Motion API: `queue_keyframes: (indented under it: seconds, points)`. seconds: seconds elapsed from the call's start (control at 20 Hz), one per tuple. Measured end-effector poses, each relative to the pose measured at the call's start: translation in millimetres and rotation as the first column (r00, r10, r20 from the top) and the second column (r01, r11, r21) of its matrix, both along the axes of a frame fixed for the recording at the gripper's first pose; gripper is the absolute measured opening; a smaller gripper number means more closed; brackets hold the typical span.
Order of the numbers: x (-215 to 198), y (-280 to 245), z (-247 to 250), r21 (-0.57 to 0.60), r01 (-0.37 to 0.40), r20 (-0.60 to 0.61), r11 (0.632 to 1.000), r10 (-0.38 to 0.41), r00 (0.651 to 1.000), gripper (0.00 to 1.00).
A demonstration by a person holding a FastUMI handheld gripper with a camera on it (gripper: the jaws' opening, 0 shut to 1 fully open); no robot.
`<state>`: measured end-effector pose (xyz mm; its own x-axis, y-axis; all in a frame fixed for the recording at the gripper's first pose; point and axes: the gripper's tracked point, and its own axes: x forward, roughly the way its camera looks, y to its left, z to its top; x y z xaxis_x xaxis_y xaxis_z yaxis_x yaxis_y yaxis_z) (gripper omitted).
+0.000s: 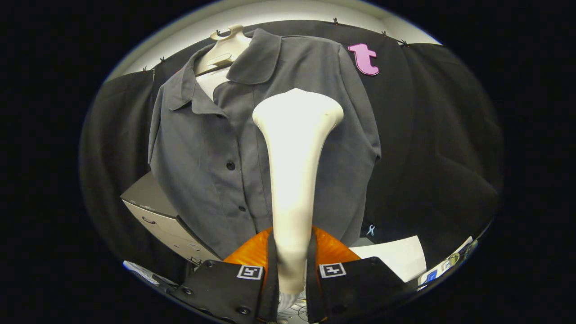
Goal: Iron the clothes twice with a garment steamer, once on the left side and once on the right side.
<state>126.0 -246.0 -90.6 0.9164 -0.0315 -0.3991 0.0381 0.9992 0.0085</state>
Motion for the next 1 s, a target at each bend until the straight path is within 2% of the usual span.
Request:
queue_keyframes:
  seconds: [0.35,1.0]
  points:
    - [6,-7,-25,0.01,-0.026,-0.03,1.0,0.026,0.999,0.32]
    - [-10,-18,-93,0.015,-0.027,-0.13,1.0,0.029,0.991,0.32]
